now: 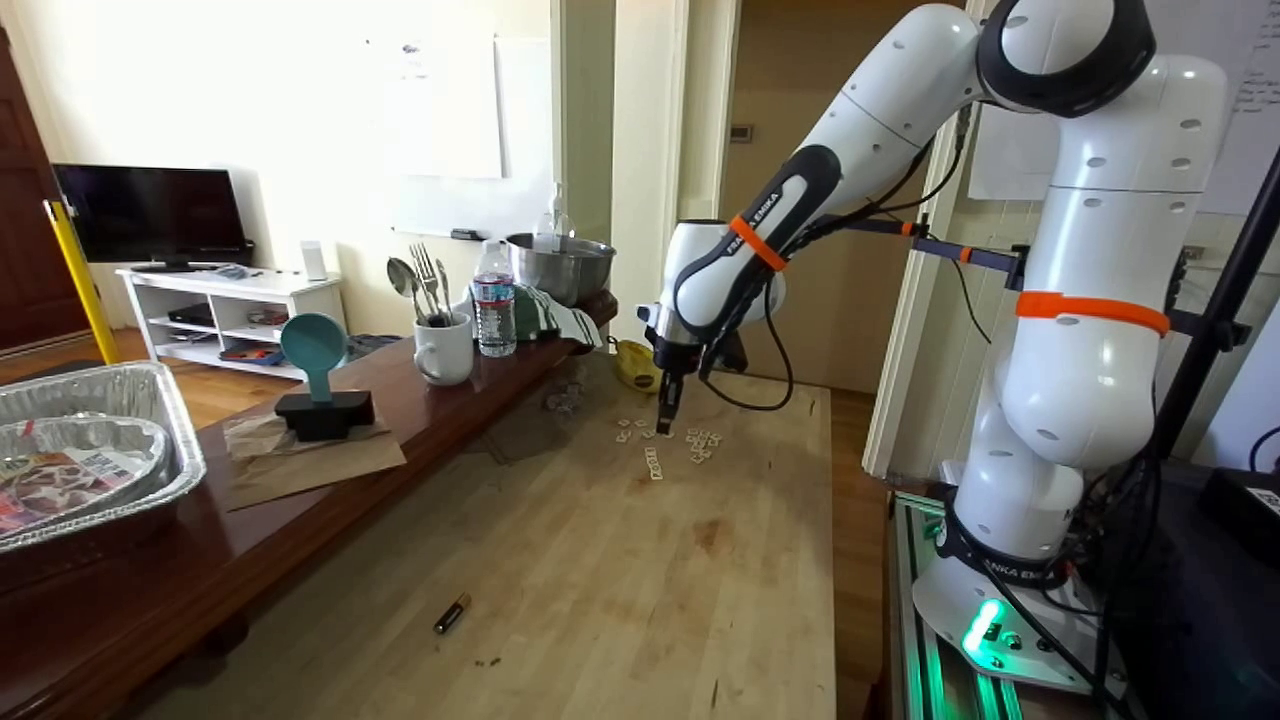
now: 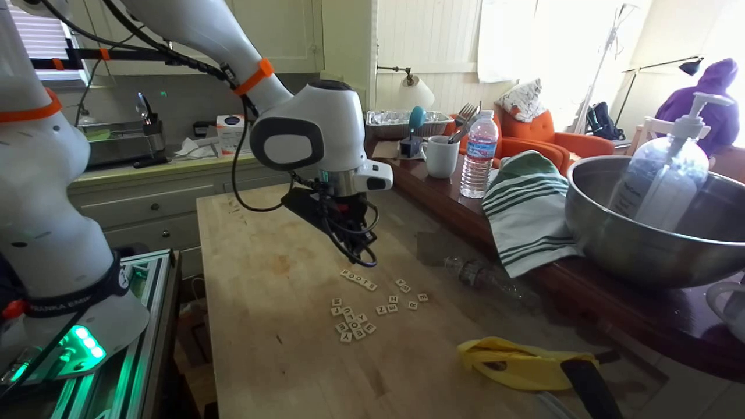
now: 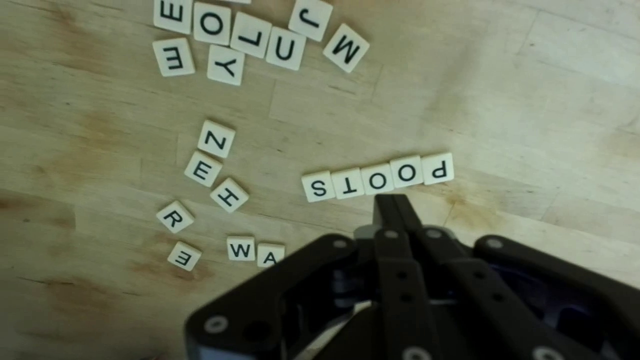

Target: Remove the letter S from the pile of letters on the left

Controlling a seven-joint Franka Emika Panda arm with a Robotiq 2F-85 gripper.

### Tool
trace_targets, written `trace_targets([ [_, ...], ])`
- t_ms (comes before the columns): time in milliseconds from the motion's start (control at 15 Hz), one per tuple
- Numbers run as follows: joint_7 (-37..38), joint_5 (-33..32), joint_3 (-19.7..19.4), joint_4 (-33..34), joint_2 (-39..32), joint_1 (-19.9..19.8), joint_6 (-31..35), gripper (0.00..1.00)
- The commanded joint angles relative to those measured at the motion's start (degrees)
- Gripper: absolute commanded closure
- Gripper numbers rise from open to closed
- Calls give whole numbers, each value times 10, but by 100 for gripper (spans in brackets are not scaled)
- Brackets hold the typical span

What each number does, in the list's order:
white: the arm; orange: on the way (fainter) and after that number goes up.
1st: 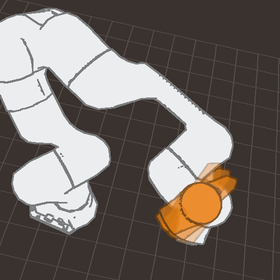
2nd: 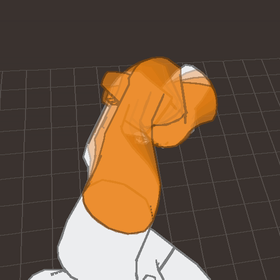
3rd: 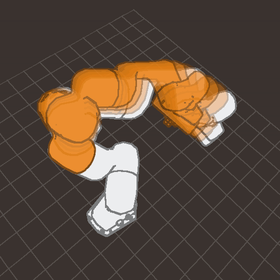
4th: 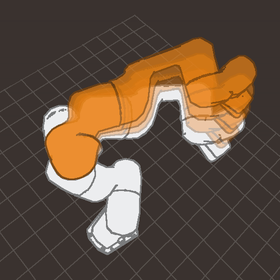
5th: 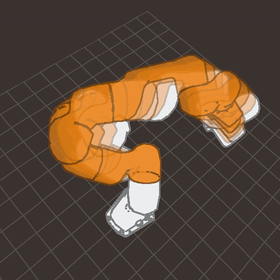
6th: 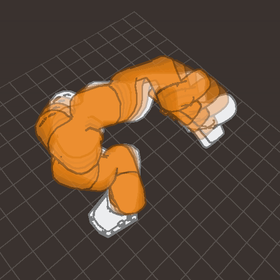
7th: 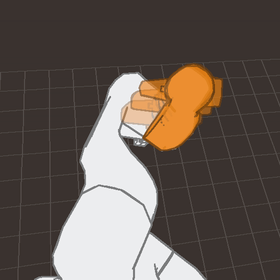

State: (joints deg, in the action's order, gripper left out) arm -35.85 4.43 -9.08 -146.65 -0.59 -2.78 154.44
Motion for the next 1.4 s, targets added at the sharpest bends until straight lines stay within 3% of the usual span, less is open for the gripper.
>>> trace_targets([
  [0,-18,21,12,22,-46,-20,33,100],
  [400,-44,58,49,43,-105,-53,93,100],
  [800,-39,44,90,57,-143,-96,126,100],
  [1333,-32,29,103,65,-154,-125,128,100],
])
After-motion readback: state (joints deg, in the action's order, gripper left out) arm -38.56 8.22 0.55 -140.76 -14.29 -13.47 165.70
